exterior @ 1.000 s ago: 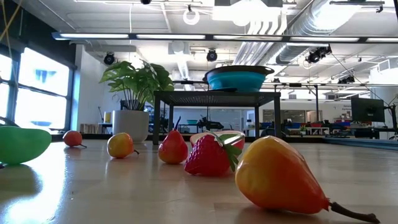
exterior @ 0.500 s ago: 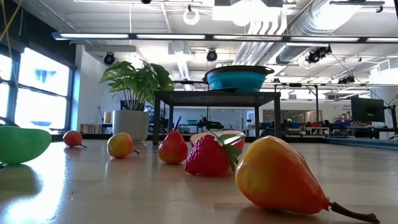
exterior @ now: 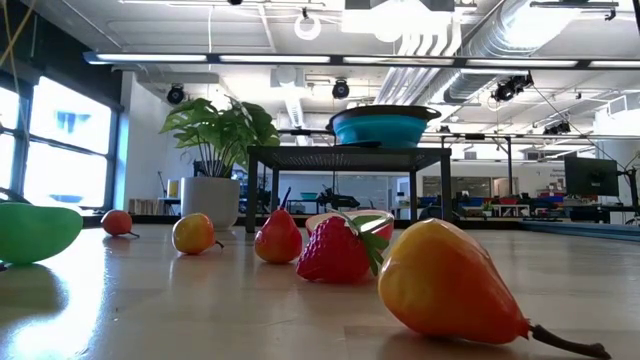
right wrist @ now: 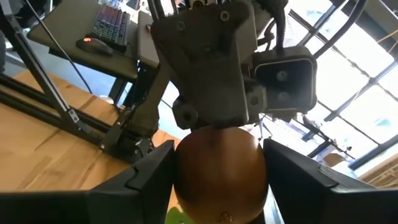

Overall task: Pick & Place Fruit
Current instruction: Put the brown kiwi in the blue bowl on the shelf

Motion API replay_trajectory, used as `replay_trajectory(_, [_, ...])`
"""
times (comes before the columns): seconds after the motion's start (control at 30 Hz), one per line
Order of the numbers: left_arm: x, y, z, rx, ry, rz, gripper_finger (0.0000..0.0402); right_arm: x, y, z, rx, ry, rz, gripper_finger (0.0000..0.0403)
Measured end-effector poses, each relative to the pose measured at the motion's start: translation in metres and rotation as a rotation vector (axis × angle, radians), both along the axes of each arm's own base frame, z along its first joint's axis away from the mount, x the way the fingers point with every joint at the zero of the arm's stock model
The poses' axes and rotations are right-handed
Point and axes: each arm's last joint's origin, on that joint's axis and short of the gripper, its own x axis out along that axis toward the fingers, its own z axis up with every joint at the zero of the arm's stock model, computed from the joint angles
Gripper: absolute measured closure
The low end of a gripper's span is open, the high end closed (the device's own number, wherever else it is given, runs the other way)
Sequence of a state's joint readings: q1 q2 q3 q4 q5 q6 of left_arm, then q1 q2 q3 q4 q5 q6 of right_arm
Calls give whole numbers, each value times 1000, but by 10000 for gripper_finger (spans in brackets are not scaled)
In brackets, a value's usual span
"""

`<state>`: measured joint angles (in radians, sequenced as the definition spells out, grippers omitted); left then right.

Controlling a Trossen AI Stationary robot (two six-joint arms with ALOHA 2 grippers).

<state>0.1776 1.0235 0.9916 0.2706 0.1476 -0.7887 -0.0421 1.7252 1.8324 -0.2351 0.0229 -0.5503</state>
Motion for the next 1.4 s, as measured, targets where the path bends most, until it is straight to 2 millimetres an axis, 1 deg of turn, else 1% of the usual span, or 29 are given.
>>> replay_trajectory(0.17, [-7,1,4,32,-18,48,69,0,-1,0,0,5,-32,185])
replay_trajectory(0.33, [-25,9,13,49,-50,116,78,-2,-2,-4,-1,53,-71,186])
replay_trajectory(0.53, [-42,16,13,41,-6,174,82,-4,-10,-7,6,90,-153,184])
replay_trajectory(0.63, [-46,15,13,38,5,180,82,-6,-22,-11,61,118,-194,185])
replay_trajectory(0.97, [-51,14,14,88,10,203,82,-18,-71,-20,216,194,-323,186])
replay_trajectory(1.1, [-51,13,14,96,11,203,82,-25,-90,-26,283,242,-361,185])
replay_trajectory(1.4, [-52,13,15,96,10,204,82,-45,-125,-39,412,376,-406,187])
